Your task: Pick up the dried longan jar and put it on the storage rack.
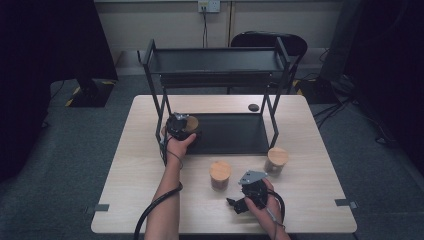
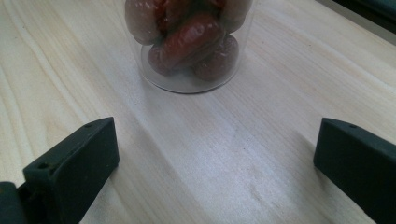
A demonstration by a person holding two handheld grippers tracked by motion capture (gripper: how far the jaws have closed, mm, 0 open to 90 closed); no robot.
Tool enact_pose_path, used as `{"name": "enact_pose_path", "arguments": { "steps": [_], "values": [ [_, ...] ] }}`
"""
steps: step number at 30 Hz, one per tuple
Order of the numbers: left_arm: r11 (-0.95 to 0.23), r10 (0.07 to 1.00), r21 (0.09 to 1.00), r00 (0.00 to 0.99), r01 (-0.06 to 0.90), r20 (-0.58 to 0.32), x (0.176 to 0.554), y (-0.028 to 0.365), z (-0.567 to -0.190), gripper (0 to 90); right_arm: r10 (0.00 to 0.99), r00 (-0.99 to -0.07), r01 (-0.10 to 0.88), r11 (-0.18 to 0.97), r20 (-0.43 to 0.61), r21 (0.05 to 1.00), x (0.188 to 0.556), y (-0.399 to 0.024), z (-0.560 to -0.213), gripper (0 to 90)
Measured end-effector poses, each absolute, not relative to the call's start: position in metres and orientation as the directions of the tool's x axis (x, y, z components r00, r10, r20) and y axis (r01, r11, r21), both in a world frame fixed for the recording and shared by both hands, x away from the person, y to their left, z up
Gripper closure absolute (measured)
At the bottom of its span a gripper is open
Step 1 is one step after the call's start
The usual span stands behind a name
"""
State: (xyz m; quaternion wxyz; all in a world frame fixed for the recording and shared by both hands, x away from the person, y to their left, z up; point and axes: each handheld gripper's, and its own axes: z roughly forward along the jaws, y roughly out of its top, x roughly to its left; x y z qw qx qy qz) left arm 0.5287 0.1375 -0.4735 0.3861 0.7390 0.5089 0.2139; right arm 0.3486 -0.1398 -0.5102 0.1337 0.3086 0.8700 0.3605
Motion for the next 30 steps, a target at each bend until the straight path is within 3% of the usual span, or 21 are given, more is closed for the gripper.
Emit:
{"name": "enact_pose_path", "arguments": {
  "steps": [30],
  "values": [
    [-0.187,0.913,0.782,0.399,0.595,-0.085,0.506,0.142,-0.475,7.9,0.635,-0.772,0.442,0.549,-0.011,0.709,0.348,-0.140,-0.510,0.0]
  ]
}}
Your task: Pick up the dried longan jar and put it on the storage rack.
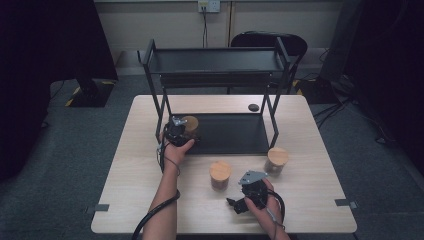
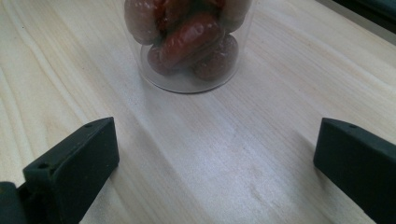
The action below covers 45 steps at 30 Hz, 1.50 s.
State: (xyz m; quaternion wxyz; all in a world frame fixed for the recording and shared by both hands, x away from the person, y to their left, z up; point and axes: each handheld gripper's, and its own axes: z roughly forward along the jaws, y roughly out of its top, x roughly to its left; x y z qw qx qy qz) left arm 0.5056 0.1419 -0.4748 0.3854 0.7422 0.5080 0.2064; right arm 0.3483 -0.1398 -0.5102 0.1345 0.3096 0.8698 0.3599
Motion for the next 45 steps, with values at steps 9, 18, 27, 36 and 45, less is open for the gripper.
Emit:
{"name": "enact_pose_path", "arguments": {
  "steps": [9,18,27,36,45],
  "values": [
    [-0.187,0.909,0.780,0.406,0.597,-0.092,0.499,0.142,-0.477,7.8,0.636,-0.772,0.442,0.549,-0.011,0.709,0.348,-0.140,-0.510,0.0],
    [-0.192,0.901,0.783,0.422,0.592,-0.098,0.492,0.143,-0.476,7.5,0.636,-0.772,0.442,0.549,-0.011,0.709,0.348,-0.140,-0.510,0.0],
    [-0.210,0.887,0.776,0.450,0.595,-0.105,0.485,0.146,-0.476,7.3,0.636,-0.772,0.442,0.549,-0.011,0.709,0.348,-0.140,-0.510,0.0],
    [-0.222,0.875,0.778,0.473,0.588,-0.108,0.478,0.145,-0.476,7.0,0.636,-0.772,0.442,0.549,-0.011,0.710,0.348,-0.140,-0.510,0.0],
    [-0.232,0.862,0.780,0.494,0.581,-0.112,0.470,0.146,-0.476,6.8,0.636,-0.772,0.442,0.549,-0.011,0.709,0.348,-0.140,-0.510,0.0]
  ]
}}
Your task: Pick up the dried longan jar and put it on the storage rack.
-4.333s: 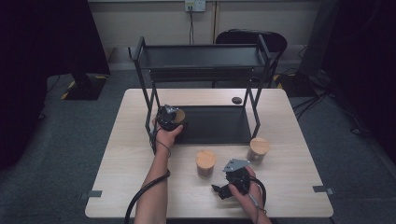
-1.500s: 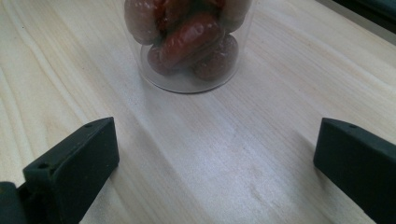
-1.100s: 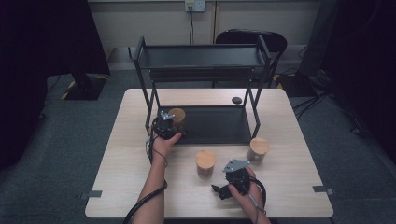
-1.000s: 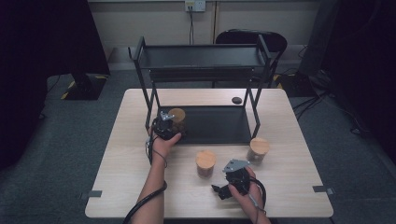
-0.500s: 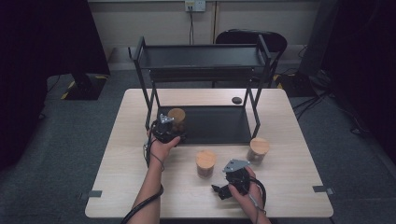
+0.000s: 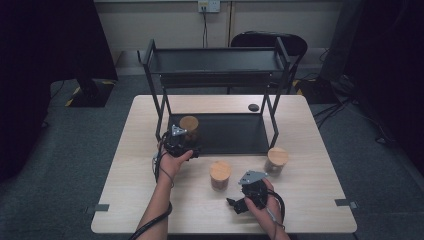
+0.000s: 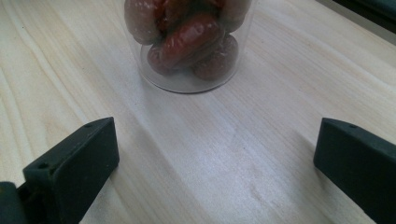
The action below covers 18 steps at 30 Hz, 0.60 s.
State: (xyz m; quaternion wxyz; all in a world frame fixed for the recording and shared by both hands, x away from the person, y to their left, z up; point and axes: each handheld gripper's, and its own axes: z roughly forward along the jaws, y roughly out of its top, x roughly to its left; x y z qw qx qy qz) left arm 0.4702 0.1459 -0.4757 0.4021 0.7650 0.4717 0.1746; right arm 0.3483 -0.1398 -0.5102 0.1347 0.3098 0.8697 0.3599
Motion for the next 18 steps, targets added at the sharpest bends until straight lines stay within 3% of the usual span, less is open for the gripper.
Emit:
{"name": "enact_pose_path", "arguments": {
  "steps": [18],
  "values": [
    [-0.243,0.841,0.786,0.527,0.569,-0.121,0.454,0.151,-0.478,6.5,0.636,-0.772,0.442,0.549,-0.011,0.709,0.348,-0.140,-0.510,0.0]
  ]
}}
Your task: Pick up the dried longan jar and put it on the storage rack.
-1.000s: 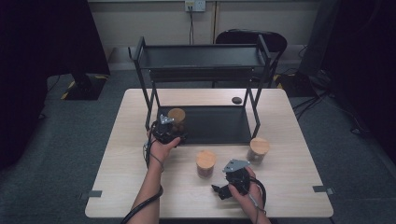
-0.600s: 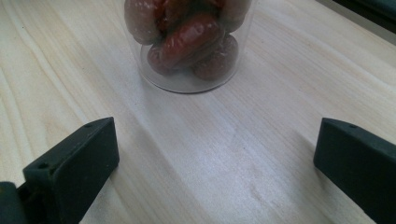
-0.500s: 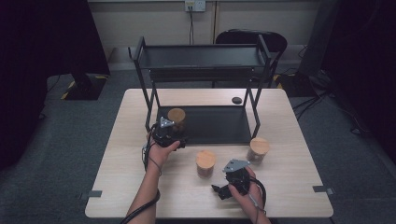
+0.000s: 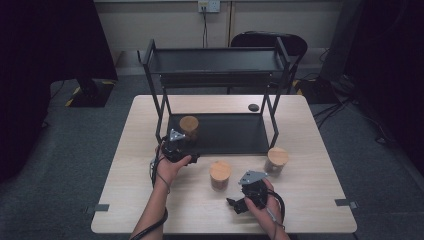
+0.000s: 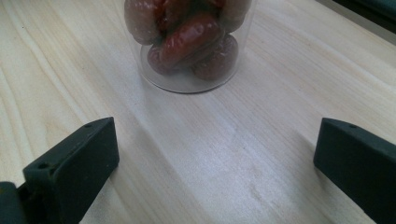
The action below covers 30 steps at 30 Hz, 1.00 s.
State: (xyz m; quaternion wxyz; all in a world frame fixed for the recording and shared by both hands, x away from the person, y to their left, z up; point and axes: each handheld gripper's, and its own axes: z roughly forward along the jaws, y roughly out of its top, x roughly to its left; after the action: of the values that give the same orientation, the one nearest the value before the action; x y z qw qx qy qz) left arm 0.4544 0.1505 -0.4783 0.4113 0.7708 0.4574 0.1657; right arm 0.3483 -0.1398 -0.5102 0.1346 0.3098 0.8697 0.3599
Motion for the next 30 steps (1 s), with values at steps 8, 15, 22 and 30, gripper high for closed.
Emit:
{"name": "enact_pose_path", "arguments": {
  "steps": [8,15,22,30],
  "values": [
    [-0.246,0.838,0.783,0.532,0.571,-0.124,0.449,0.155,-0.483,6.4,0.636,-0.772,0.442,0.549,-0.011,0.709,0.348,-0.140,-0.510,0.0],
    [-0.252,0.831,0.783,0.541,0.568,-0.125,0.444,0.157,-0.483,6.3,0.636,-0.772,0.442,0.549,-0.011,0.709,0.348,-0.140,-0.510,0.0],
    [-0.258,0.820,0.787,0.558,0.560,-0.128,0.437,0.158,-0.484,6.2,0.636,-0.772,0.442,0.549,-0.011,0.709,0.348,-0.140,-0.510,0.0],
    [-0.257,0.815,0.791,0.564,0.556,-0.131,0.429,0.163,-0.486,6.1,0.636,-0.772,0.442,0.549,-0.011,0.709,0.348,-0.140,-0.510,0.0]
  ]
}}
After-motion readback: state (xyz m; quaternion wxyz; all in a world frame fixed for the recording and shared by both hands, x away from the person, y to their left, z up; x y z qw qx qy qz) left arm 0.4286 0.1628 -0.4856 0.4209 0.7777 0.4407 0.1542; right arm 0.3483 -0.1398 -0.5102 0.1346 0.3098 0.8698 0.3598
